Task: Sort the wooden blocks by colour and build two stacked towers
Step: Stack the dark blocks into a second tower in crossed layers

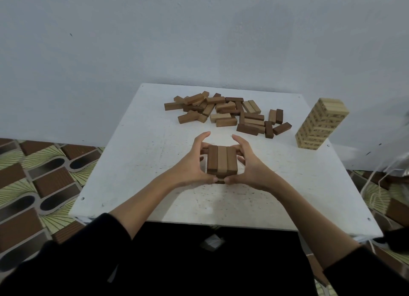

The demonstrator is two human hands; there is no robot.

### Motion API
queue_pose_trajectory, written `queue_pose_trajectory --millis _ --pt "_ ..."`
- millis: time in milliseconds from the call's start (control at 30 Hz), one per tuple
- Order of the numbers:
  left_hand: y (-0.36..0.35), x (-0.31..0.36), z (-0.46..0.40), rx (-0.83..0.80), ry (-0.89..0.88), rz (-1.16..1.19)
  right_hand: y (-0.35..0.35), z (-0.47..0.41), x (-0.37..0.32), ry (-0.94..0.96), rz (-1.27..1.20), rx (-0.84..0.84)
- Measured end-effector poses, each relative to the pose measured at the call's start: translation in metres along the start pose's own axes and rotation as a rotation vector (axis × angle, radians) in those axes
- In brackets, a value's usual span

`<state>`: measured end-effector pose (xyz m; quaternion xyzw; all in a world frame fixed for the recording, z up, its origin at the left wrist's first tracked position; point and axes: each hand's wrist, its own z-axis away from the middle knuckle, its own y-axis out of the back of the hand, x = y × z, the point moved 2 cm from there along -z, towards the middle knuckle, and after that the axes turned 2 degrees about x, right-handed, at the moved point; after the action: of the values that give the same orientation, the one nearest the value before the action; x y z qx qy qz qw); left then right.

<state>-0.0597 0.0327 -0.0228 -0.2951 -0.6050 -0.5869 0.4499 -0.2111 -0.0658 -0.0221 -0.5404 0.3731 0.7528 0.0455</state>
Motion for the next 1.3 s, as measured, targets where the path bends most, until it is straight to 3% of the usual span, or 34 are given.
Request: queue_pose_trajectory --millis 567,733,967,1300 --pt "0.003 -0.004 0.0 -0.022 -0.011 -0.003 0.009 0.001 -0.008 -0.009 0.036 -0.048" --pt "0.03 0.005 -0.003 0.075 -0.012 0.09 0.036 -0.007 -0.035 0.06 0.016 0.076" --pt "0.074 -0.016 -0.05 0.419 -0.028 -0.235 0.041 -0.076 -0.051 0.131 0.339 0.146" --pt "0.075 -0.045 -0.109 0.366 -0.187 -0.571 0.012 -0.175 -0.042 0.206 0.737 -0.027"
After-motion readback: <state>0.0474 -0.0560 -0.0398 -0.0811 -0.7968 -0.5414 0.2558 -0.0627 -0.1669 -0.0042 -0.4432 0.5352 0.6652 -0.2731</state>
